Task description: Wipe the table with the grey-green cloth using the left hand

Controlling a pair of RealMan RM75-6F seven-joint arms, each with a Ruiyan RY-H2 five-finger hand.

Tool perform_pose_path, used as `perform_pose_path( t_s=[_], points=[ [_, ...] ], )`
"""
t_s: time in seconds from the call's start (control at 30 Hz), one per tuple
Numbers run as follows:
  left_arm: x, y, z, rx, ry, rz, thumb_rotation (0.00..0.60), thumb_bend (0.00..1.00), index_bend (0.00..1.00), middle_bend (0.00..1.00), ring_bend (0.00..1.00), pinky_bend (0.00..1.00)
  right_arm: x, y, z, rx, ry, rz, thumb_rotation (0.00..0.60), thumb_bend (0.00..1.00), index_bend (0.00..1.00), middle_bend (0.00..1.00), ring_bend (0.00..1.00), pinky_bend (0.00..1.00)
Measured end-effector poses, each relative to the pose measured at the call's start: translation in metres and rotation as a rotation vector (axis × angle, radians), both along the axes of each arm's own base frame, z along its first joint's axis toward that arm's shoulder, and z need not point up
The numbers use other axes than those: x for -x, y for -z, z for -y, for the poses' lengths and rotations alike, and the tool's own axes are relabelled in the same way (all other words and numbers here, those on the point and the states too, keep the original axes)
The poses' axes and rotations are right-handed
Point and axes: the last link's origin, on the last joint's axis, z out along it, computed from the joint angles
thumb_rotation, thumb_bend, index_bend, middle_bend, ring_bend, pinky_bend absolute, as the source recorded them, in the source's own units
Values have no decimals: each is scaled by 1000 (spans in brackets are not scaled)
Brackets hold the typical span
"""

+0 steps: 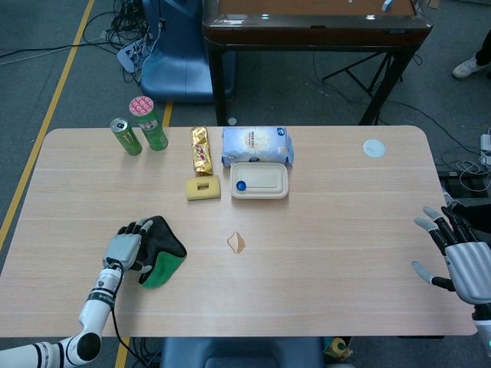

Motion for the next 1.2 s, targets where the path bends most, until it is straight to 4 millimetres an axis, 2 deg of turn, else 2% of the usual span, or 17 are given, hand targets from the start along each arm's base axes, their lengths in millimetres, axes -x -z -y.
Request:
perform_pose_path(
  t_s=[0.1,0.2,0.37,0.63,0.77,0.93,1.2],
  points=[
    [0,2,-1,0,9,18,600,122,270,78,181,427,0,0,0,-1,-1,0,600,302,202,129,29,100],
    [1,5,-2,3,17,31,600,122,350,167,268,538,0,0,0,-1,2,-1,600,302,202,129,29,100],
    [4,12,-7,15,17,32,600,122,417,246,348,654,0,0,0,0,2,-2,600,302,210,129,29,100],
    [0,11,-9,-4,59,60,600,123,596,513,571,876,-1,0,0,1,4,-4,600,301,215,136,29,100],
    [-6,9,-9,-1,91,101,600,134,640,607,640,933,-2,1,2,-2,1,-4,600,302,214,137,29,100],
    [-18,4,-12,6,133,177,600,149,644,636,658,944,-4,1,2,-3,-1,-7,600,302,215,137,29,100],
    [-62,-5,-24,16,275,337,600,150,631,647,663,944,-8,2,3,-5,-5,-15,600,302,215,137,29,100]
  ],
)
